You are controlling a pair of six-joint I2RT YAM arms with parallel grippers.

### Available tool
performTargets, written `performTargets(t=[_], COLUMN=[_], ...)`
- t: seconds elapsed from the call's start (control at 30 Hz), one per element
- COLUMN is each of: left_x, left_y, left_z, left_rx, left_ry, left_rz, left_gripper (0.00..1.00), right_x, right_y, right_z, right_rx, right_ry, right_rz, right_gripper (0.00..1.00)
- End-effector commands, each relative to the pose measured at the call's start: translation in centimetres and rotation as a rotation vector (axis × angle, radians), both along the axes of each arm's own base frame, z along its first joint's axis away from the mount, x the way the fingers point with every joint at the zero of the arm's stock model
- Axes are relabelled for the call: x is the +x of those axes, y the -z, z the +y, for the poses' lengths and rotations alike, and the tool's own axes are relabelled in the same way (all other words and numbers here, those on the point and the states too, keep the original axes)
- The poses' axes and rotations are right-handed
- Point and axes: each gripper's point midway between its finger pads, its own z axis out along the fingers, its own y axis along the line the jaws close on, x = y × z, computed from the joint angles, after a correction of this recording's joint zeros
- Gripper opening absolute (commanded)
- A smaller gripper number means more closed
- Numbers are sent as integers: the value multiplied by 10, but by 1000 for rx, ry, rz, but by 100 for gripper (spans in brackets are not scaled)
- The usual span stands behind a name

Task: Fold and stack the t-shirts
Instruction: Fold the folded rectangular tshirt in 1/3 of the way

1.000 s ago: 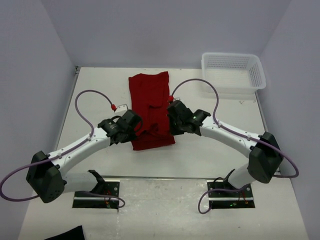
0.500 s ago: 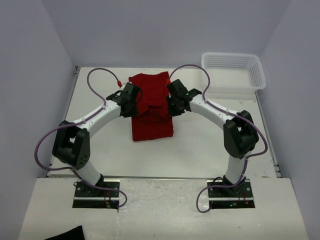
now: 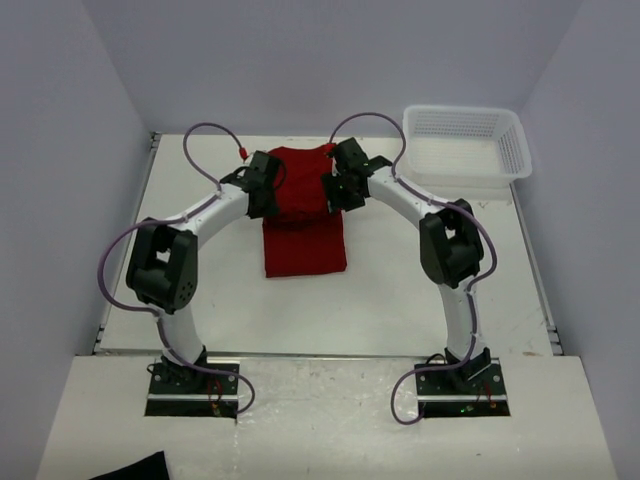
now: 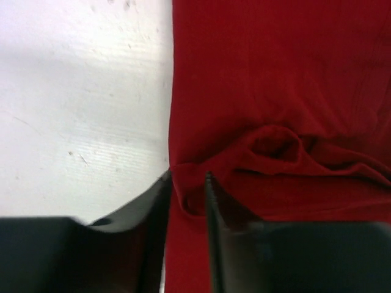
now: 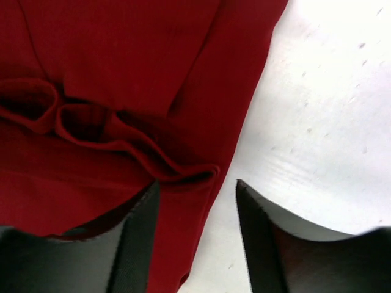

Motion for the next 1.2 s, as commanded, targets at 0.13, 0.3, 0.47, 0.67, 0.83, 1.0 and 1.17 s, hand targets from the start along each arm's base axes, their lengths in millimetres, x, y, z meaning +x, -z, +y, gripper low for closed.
performTargets(t=[0.13,0.3,0.47,0.67,0.83,1.0,1.17], left_x=[42,18,-27,-47,-36,-20,-10], left_y=[-118,-128,-64,-32,-13,2,25], left_z=[34,-3,-83,-131,-145,-152,-150], left_rx=[136,-49,-343,-586,-614,-642,-664], left_ry=[-123,34,364,584,631,636,622], left_rz=[-409,-356,-161,-116,-72,-75,-43], left_gripper=[59,68,0,0,0,0,0], right_x=[45,-14,-72,-104,-103,-100,-105], right_y=[-115,-133,-106,-83,-32,15,63], right_z=[-19,-28,3,48,53,43,19], right_rx=[-25,90,345,598,567,458,284], right_ry=[59,95,-4,-134,-93,-39,50], right_rz=[-296,-245,-57,185,318,365,414], right_gripper=[59,59,0,0,0,0,0])
